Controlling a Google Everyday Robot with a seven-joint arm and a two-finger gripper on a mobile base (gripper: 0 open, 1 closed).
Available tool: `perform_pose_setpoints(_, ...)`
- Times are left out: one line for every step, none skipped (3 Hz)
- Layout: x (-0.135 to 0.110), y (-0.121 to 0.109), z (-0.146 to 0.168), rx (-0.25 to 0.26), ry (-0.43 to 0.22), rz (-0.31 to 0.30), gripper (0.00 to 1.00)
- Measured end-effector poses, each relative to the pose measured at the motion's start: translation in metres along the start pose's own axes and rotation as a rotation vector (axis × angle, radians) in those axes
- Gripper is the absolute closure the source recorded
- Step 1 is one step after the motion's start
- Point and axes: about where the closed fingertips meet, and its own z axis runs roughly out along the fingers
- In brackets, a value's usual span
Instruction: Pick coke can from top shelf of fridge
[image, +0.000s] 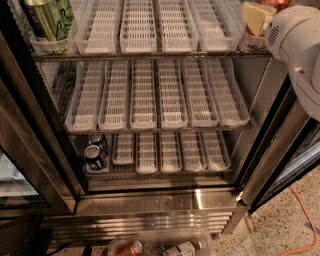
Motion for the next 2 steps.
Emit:
perform_pose_setpoints(0.0059,-0.003,0.0008,0.008,0.015,0.004,0.31)
perform_pose_setpoints(0.0089,-0.0046,0.0019,0.014,0.023,0.005,0.3)
